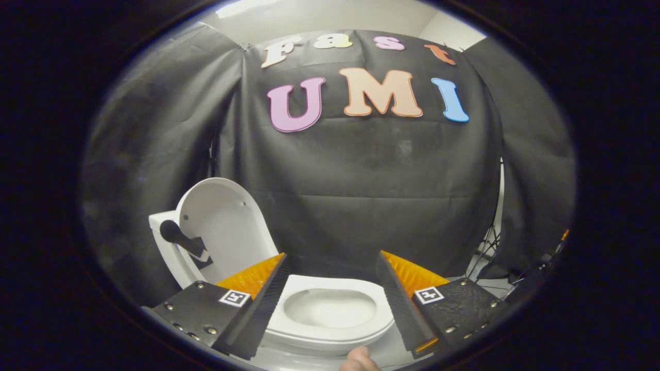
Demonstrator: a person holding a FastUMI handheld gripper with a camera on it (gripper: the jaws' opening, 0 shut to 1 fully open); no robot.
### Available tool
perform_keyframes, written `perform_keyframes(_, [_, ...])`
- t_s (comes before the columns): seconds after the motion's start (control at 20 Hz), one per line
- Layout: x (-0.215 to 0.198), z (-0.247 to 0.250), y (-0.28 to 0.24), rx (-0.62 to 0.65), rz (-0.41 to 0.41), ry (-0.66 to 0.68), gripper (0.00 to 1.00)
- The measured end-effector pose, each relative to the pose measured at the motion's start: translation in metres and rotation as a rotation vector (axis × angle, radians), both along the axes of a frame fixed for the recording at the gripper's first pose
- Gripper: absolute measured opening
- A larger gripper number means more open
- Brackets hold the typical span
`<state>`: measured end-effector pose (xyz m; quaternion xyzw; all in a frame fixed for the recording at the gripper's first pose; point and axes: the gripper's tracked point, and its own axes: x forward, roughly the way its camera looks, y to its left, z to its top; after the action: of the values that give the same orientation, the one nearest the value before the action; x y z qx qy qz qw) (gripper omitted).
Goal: Open the toilet lid.
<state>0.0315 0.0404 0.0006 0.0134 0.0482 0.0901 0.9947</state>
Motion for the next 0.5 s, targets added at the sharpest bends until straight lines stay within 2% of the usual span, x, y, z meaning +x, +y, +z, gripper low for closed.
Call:
perform_keyframes(0.3, [0.004,0.000,-0.008,-0.013,-0.016,0.006,1.00])
perform_keyframes(0.5, [0.007,0.003,-0.012,0.037,-0.029,0.012,1.00])
